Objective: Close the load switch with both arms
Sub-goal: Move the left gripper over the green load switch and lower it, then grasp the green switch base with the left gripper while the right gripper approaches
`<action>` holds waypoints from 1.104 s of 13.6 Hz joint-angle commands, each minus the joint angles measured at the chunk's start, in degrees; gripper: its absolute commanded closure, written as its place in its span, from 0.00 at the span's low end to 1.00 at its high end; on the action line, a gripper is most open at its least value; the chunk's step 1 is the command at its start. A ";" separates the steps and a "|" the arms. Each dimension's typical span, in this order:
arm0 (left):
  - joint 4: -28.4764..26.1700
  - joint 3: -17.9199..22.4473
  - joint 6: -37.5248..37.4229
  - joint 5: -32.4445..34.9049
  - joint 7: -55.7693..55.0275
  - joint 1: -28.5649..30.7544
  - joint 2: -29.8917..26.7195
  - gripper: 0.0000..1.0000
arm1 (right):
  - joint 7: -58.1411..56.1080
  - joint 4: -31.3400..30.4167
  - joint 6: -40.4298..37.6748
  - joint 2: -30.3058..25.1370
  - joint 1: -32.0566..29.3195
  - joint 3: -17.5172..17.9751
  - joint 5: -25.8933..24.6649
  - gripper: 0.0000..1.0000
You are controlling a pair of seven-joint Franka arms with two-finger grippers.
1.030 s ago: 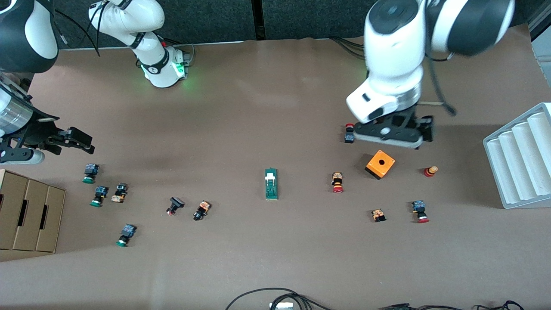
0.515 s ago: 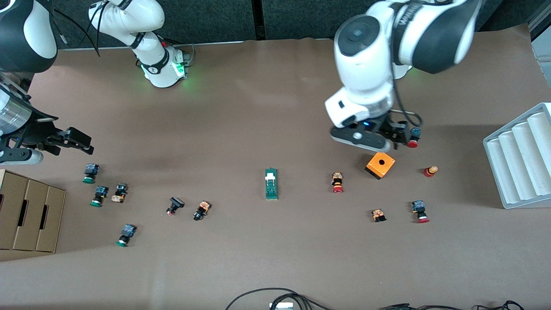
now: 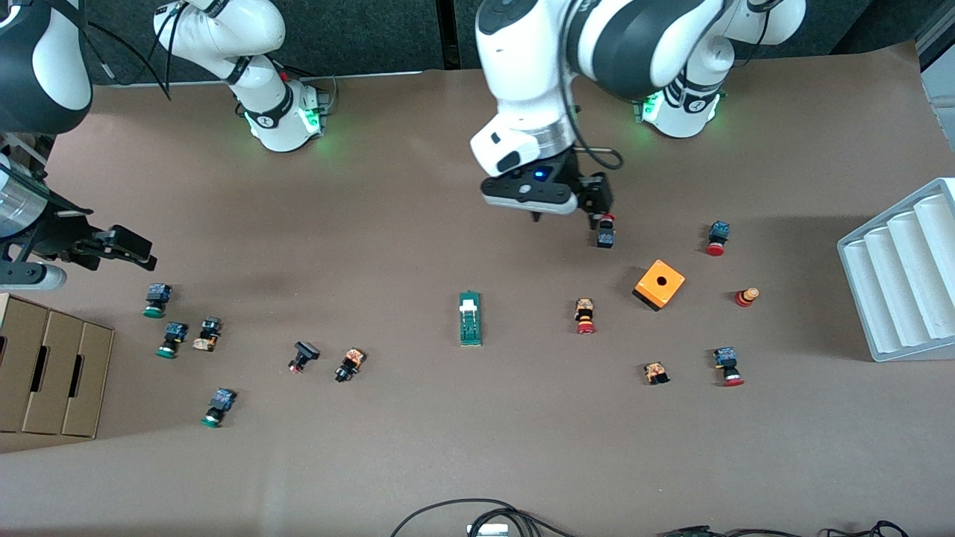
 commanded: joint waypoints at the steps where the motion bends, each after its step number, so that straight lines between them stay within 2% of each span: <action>1: -0.62 0.69 7.46 1.18 -7.75 -1.75 2.32 0.00 | 0.58 1.00 -0.66 1.77 0.30 0.34 -0.88 0.01; 3: -3.34 0.69 14.22 4.33 -15.30 -2.90 3.20 0.00 | 0.05 1.08 -0.65 2.99 1.00 0.43 -1.40 0.01; 7: -9.24 0.69 24.35 15.92 -30.67 -4.74 6.09 0.00 | 0.75 1.26 0.84 3.53 3.72 0.52 -1.06 0.01; 9: -9.42 0.69 24.63 26.62 -42.08 -7.02 10.30 0.00 | 0.84 1.26 2.41 4.32 4.17 0.52 -0.79 0.01; 12: -9.42 0.43 24.63 39.29 -55.72 -9.30 15.49 0.00 | 1.71 1.26 3.91 5.20 6.36 0.52 0.52 0.01; 15: -9.24 0.43 24.63 50.98 -68.64 -11.07 19.71 0.00 | 9.95 1.26 6.19 6.16 9.42 0.52 0.97 0.01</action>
